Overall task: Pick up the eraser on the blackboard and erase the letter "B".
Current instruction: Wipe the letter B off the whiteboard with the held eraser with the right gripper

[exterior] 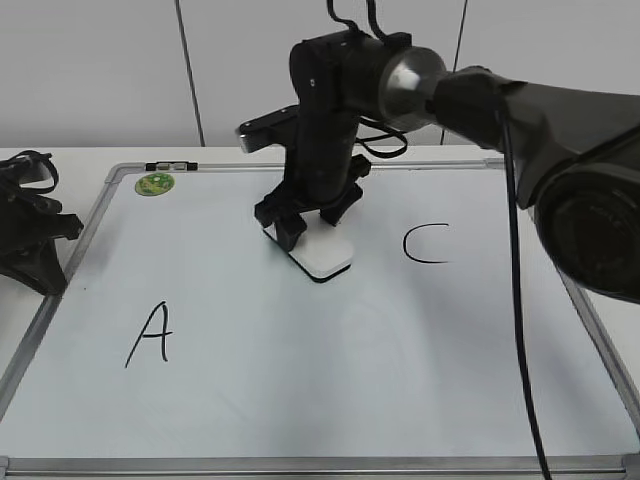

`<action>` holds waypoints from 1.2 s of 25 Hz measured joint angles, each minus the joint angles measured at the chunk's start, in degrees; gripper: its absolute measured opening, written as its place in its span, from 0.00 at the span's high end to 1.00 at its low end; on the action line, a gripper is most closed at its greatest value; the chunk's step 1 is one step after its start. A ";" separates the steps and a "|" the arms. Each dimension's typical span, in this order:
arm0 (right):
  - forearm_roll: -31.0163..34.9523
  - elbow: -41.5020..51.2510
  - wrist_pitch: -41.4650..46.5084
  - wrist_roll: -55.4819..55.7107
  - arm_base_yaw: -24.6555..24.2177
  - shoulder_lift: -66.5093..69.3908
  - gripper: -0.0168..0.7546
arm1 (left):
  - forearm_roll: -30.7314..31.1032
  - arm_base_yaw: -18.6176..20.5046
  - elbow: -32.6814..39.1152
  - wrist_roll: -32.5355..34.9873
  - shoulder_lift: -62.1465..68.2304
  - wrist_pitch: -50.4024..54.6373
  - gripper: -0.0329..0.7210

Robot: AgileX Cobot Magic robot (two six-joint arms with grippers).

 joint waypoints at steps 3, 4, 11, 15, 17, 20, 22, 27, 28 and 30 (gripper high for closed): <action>0.00 0.00 0.20 0.84 -2.20 0.00 0.28 | 0.00 0.00 0.00 0.00 0.00 0.04 0.94; 0.00 0.00 0.24 1.39 -2.89 -0.10 0.28 | 0.00 0.00 0.00 0.00 0.00 0.13 0.94; -2.79 0.00 0.50 3.81 -4.76 -0.10 0.28 | 0.03 0.00 -0.09 0.00 0.00 0.13 0.94; -1.95 0.00 0.74 4.20 -5.03 -0.10 0.28 | 0.03 0.00 -0.09 0.00 0.00 0.13 0.94; -1.42 0.00 0.78 4.20 -4.63 -0.10 0.28 | 0.13 0.00 -0.09 0.00 0.00 0.13 0.94; -1.42 0.00 1.18 4.20 -3.02 -0.10 0.28 | 0.13 0.00 -0.09 0.00 0.00 0.13 0.94; -1.42 0.00 1.37 4.09 -1.06 -0.10 0.28 | 0.13 0.00 -0.09 0.00 0.00 0.13 0.94; -0.75 0.00 1.46 3.53 4.20 -0.10 0.28 | 0.13 0.00 -0.09 0.00 0.00 0.17 0.94; -0.63 0.00 1.46 3.38 4.60 -0.10 0.28 | 0.13 0.00 -0.09 0.00 0.00 0.17 0.94; -0.61 0.00 1.46 3.38 4.98 -0.10 0.28 | 0.13 0.00 -0.09 0.00 0.00 0.17 0.94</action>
